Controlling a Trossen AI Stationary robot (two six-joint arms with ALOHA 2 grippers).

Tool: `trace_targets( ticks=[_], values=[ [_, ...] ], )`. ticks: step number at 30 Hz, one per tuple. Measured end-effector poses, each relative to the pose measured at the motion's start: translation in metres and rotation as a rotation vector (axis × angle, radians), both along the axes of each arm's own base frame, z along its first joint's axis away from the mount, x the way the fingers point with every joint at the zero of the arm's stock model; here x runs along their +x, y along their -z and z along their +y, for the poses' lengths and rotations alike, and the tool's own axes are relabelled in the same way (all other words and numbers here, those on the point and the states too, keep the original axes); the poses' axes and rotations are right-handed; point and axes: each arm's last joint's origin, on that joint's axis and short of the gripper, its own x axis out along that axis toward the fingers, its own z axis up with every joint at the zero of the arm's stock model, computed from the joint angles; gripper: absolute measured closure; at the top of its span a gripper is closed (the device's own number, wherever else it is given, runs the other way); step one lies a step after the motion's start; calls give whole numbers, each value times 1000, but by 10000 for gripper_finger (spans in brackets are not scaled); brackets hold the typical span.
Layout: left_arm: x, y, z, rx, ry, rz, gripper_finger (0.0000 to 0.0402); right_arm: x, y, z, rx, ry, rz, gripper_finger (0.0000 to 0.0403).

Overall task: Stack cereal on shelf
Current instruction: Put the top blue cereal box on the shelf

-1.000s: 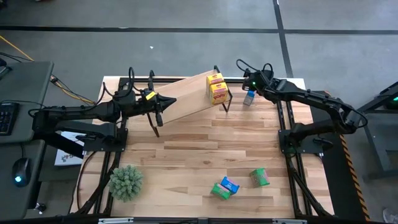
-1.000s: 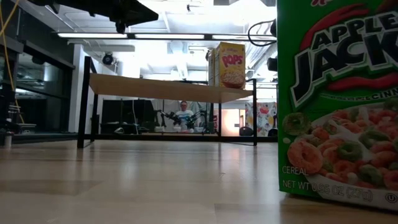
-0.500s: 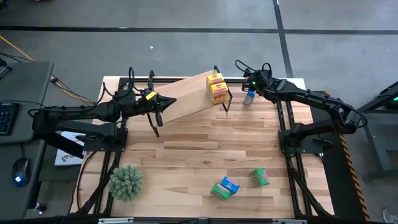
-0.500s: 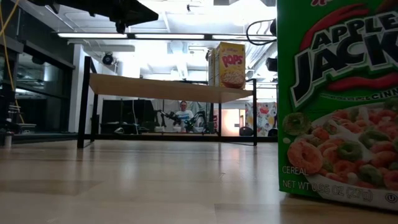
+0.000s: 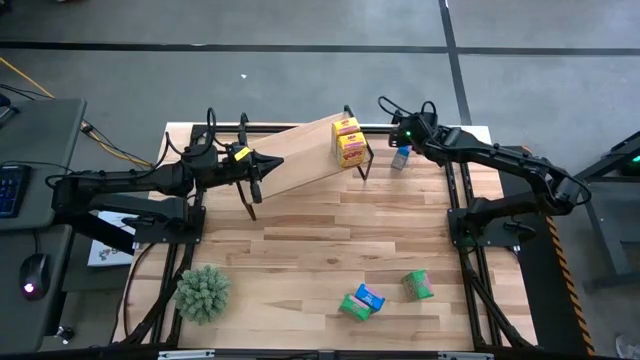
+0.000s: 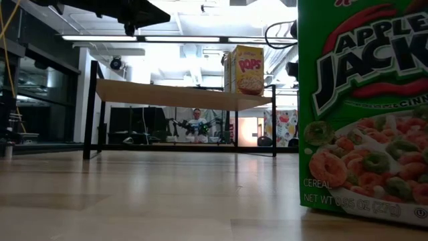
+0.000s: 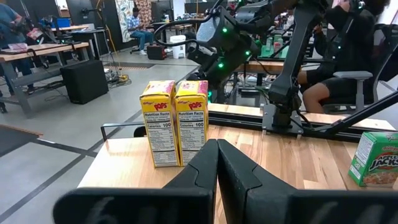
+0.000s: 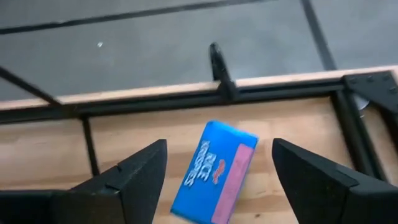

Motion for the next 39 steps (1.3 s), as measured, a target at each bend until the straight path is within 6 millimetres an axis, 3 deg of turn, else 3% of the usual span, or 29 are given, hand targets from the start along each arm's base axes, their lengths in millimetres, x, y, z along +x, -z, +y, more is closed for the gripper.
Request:
trace_targets(
  ticks=[7,15,39],
  values=[
    [0,0,0,0,0,0,398,0,3,0,-30,87,7,120],
    [0,0,0,0,0,0,398,16,26,-8,-56,215,15,121],
    [0,0,0,0,0,1,398,38,79,-20,-13,244,184,121]
  ],
)
